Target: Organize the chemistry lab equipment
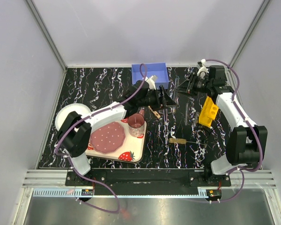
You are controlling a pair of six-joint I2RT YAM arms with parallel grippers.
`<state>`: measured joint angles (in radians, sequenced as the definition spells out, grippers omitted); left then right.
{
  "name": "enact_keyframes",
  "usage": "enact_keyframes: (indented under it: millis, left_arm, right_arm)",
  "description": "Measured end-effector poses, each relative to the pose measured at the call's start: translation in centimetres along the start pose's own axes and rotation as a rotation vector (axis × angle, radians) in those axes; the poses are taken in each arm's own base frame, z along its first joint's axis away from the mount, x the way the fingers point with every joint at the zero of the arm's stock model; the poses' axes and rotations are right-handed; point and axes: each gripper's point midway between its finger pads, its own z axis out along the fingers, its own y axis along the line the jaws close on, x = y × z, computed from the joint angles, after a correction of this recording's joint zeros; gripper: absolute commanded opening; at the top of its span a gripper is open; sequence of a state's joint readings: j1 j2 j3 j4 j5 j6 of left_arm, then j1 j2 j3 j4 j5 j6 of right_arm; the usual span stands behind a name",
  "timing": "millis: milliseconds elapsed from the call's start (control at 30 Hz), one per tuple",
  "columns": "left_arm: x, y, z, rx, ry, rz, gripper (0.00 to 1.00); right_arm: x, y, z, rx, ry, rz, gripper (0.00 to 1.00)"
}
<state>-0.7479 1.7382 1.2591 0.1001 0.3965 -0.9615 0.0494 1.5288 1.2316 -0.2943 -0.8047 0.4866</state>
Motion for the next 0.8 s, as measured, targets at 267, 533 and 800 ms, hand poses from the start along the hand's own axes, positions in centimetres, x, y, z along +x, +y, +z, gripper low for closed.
enact_keyframes:
  millis: [267,533,800]
  left_arm:
    - [0.6,-0.5,1.7,0.008,0.023,-0.007,0.51]
    - [0.6,-1.0,2.1,0.031,0.030,-0.004,0.31]
    - [0.7,-1.5,2.1,0.056,0.037,0.009,0.14]
  right_arm:
    - [0.2,0.2,-0.1,-0.023,-0.004,0.021,0.23]
    - [0.2,0.4,-0.1,-0.033,-0.012,0.020,0.23]
    - [0.4,0.3,0.0,-0.042,-0.016,0.023,0.34]
